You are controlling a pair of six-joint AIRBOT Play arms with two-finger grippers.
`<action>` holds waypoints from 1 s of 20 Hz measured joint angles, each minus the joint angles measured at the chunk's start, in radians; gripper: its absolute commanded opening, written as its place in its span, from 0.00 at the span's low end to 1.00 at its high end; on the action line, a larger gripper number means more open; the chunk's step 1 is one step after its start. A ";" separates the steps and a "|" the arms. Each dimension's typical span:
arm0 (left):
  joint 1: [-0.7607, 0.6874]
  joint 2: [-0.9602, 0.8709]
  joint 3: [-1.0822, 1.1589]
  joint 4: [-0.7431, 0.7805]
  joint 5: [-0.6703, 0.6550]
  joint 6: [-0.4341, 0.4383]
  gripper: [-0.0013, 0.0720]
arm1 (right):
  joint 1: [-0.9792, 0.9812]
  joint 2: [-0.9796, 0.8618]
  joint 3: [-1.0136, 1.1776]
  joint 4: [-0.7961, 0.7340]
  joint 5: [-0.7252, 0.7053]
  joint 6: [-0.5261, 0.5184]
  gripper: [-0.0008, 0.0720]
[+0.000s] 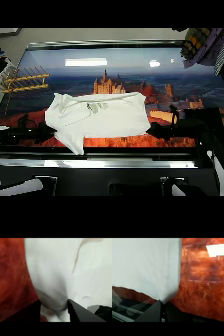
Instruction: Fold the clothes and pants, and hang the long-sleeved shirts on hangers.
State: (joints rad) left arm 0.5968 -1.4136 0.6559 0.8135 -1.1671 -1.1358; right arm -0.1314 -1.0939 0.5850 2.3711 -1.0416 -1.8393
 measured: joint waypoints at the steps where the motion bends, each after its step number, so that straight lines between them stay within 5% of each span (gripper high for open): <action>1: 0.000 -0.001 -0.002 0.015 0.004 0.000 0.25 | 0.000 0.007 0.000 0.000 -0.001 0.002 0.06; 2: 0.000 -0.001 -0.002 0.024 0.006 0.000 0.17 | 0.000 0.015 0.000 0.000 -0.003 0.008 0.06; 10: -0.002 0.028 0.113 -0.037 -0.006 -0.006 0.12 | 0.000 0.075 0.077 -0.001 0.024 0.002 0.06; 12: -0.010 0.043 0.175 -0.079 -0.025 -0.016 0.04 | 0.000 0.079 0.153 -0.001 0.029 -0.008 0.06; 20: -0.105 0.237 0.618 -0.127 -0.071 -0.119 0.04 | 0.000 0.161 0.625 -0.002 -0.119 -0.028 0.06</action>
State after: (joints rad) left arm 0.4923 -1.1767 1.2739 0.6861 -1.2377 -1.2552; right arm -0.1310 -0.9329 1.2102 2.3688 -1.1610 -1.8671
